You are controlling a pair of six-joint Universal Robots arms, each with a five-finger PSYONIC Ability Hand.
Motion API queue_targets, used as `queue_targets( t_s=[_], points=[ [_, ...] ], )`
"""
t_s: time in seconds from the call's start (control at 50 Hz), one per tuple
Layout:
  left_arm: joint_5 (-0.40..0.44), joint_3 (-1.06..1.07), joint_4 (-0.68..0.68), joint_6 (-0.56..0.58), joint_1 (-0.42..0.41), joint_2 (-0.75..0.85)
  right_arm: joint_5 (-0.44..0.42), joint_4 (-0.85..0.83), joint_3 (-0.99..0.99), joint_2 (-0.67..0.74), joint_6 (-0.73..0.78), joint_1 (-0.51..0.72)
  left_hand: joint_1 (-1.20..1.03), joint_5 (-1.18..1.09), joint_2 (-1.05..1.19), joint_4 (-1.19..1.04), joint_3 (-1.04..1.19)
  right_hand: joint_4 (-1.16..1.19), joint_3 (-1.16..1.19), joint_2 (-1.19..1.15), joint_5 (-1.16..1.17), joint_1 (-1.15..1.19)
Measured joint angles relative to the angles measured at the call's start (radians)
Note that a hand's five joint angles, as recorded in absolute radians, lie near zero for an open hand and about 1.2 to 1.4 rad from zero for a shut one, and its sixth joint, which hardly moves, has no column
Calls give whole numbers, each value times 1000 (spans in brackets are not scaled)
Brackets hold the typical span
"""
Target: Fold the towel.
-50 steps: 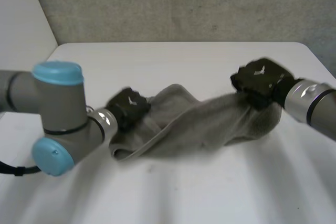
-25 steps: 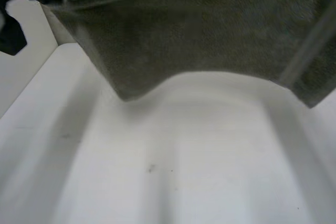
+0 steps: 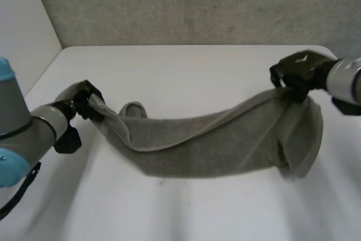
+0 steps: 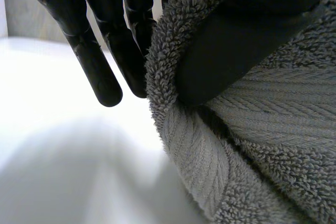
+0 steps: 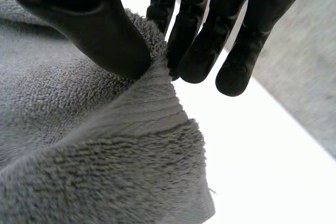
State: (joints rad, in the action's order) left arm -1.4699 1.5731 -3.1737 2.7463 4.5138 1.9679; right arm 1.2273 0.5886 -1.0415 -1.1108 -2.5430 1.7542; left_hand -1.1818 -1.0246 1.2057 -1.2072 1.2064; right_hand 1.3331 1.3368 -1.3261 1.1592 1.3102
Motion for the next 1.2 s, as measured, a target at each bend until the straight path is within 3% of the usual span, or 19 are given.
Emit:
queue_targets(
  t_s=[0.08, 0.18, 0.28, 0.48, 0.72, 0.84, 1.06, 1.2],
  points=[
    [-6, -1, -47, 4, 13, 57, 23, -52, -13, 70, -4, 20, 199, 202, -224, 226, -224, 0, 0, 0, 0, 0],
    [-4, 10, -85, 24, 40, 68, 40, -127, -59, 104, -7, 31, 713, 725, -728, 730, -728, 0, 0, 0, 0, 0],
    [4, 35, -105, 117, 67, 31, 46, -185, -105, 89, -15, 34, 924, 948, -951, 952, -953, 0, 0, 0, 0, 0],
    [50, 150, -214, 459, 85, -97, 46, -270, -184, 28, -24, 32, 992, 994, -1022, 1023, -1020, 0, 0, 0, 0, 0],
    [330, 374, -333, 882, 85, -211, 46, -291, -232, 9, -26, 31, 992, 996, -1020, 1021, -1020, 0, 0, 0, 0, 0],
    [390, 460, -357, 1057, 87, -215, 46, -298, -248, 9, -27, 28, 988, 996, -1019, 1020, -1020, 0, 0, 0, 0, 0],
    [465, 582, -467, 1236, 86, -212, 45, -306, -279, 7, -26, 21, 962, 980, -986, 988, -987, 0, 0, 0, 0, 0],
    [503, 634, -509, 1285, 81, -213, 44, -314, -295, 2, -25, 21, 923, 938, -947, 949, -948, 0, 0, 0, 0, 0]
  ],
)
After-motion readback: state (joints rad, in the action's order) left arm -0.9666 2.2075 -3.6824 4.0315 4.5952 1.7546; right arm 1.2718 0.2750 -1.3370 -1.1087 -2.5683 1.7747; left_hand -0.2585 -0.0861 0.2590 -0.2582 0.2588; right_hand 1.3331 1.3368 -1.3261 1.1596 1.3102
